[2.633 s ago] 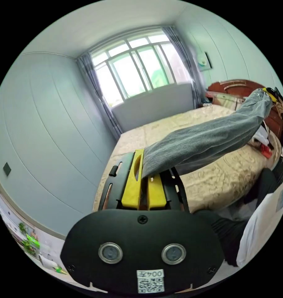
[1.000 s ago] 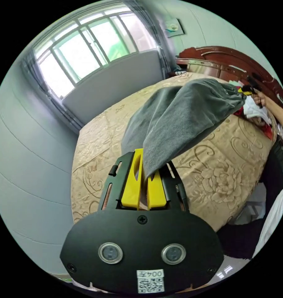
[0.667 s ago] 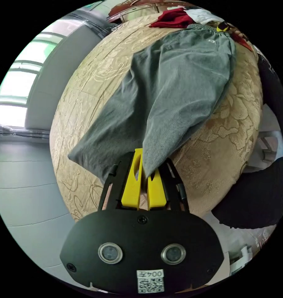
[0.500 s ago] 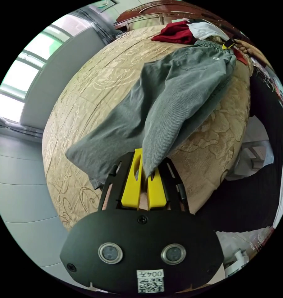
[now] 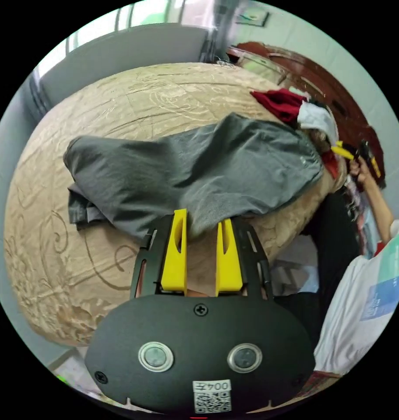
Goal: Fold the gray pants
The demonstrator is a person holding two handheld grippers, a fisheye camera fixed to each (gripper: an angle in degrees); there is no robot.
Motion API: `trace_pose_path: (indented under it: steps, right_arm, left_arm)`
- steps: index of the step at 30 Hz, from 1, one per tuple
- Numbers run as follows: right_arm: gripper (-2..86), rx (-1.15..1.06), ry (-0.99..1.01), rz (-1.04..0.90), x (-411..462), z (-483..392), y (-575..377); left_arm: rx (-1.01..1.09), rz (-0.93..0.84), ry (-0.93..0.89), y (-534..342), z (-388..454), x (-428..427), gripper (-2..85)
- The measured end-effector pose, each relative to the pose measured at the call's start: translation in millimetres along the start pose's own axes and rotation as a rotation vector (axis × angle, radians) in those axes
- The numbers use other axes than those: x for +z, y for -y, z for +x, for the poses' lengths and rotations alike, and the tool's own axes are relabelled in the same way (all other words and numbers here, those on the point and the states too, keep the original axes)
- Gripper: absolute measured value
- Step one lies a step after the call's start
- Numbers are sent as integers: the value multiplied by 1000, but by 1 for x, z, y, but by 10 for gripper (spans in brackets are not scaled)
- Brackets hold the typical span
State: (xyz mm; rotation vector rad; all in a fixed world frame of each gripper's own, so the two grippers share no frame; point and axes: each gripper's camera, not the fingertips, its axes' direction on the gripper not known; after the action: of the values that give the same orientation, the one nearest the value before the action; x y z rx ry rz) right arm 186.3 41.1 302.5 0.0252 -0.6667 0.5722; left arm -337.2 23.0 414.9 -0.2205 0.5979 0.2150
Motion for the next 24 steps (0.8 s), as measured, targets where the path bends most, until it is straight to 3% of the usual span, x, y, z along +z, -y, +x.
trace_pose_path:
  steps: [3,6,10,14,18,24]
  right_arm:
    - [134,-193,78,-112,60,-95,23]
    - [121,-375,104,-216,130,-191,39]
    - [145,-560,131,-325,211,-301,50]
    - [182,-713,63,-456,278,-398,39]
    - [164,-690,166,-429,260,-428,26]
    - [124,-609,178,-371,207,-423,23]
  left_arm:
    - [-229,190,-222,-47,-64,-16,76]
    - [-376,329,-273,-94,-115,-33,55]
    - [-508,319,-166,-132,-173,-43,54]
    - [-683,325,-237,-140,-233,-27,99]
    - [-885,267,-430,-133,-293,9,174]
    - [-1049,375,-458,-152,-323,24,168]
